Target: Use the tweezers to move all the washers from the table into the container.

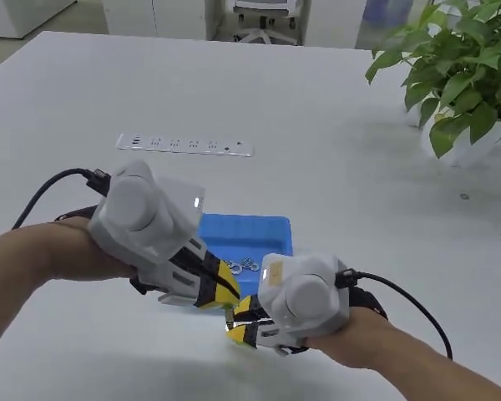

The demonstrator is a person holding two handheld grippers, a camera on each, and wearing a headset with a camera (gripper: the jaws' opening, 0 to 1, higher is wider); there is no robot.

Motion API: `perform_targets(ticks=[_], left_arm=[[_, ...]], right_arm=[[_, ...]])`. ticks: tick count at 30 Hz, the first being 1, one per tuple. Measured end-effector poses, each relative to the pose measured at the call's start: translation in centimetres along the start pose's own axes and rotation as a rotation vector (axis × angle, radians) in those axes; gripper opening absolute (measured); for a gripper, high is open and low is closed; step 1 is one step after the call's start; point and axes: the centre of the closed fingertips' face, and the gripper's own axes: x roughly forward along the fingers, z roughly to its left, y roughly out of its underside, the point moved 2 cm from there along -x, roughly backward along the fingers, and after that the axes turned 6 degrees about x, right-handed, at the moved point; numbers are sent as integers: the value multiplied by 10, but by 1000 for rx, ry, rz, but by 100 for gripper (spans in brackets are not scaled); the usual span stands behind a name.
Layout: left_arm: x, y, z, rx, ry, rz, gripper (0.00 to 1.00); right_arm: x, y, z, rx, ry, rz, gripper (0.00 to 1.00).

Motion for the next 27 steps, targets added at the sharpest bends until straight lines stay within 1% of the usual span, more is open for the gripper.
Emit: perform_targets(ticks=[5, 11, 12, 13, 14, 17, 27], left_arm=[[0, 1, -1, -5, 2, 4, 5], [1, 1, -2, -6, -1, -3, 5], [2, 4, -2, -1, 0, 10, 5], [2, 2, -2, -7, 0, -3, 5], [2, 3, -2, -4, -1, 1, 5], [2, 3, -2, -10, 0, -5, 5], [1, 3, -1, -18, -2, -18, 5]], right_arm=[[3, 2, 0, 0, -5, 7, 12], [4, 4, 0, -1, -7, 12, 12], [4, 4, 0, 0, -6, 11, 13], [4, 3, 0, 0, -6, 10, 13], [5, 3, 0, 0, -6, 10, 13], [7, 5, -1, 3, -10, 15, 13], [8, 7, 1, 5, -15, 15, 9]])
